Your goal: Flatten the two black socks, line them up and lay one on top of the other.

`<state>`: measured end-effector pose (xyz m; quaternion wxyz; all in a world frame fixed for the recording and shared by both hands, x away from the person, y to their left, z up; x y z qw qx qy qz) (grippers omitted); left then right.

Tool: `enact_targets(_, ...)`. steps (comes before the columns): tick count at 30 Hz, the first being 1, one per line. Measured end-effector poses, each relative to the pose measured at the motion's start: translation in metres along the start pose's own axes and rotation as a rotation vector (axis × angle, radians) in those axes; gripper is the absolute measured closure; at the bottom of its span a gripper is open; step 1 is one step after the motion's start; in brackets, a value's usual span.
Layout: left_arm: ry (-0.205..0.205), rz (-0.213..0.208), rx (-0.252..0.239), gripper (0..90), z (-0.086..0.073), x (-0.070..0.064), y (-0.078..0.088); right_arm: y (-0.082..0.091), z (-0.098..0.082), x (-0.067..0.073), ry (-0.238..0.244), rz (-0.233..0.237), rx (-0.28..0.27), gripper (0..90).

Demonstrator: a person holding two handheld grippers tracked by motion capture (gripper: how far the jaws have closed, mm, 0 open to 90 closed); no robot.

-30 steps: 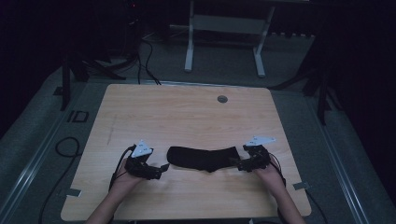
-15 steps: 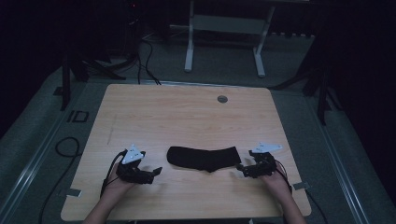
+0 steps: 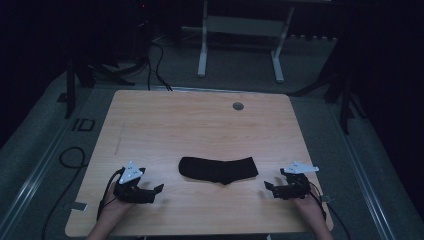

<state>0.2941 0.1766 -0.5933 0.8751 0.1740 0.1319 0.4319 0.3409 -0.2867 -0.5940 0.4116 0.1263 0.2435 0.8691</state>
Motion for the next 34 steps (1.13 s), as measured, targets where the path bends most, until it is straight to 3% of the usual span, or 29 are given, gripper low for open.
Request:
enact_targets(18, 0.047, 0.065, -0.008, 7.6, -0.023, 0.014, 0.031, 0.037, -0.019, -0.023, -0.072, -0.111, -0.046, 12.9)
enact_targets(28, 0.040, 0.070, -0.004, 7.6, -0.029, 0.013, 0.032, 0.042, -0.021, -0.029, -0.078, -0.151, -0.083, 13.1)
enact_targets(34, 0.044, 0.074, -0.008, 7.6, -0.028, 0.014, 0.032, 0.039, -0.022, -0.030, -0.063, -0.159, -0.069, 13.1)
Point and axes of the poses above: each handheld gripper's, and its own axes: y roughly backward along the jaws, z roughly out of its top, x roughly to its left, the point moved 6 cm from there along -y, roughly forward along the jaws, and after that the axes turned 11 degrees about -x, right-handed, at the moved point
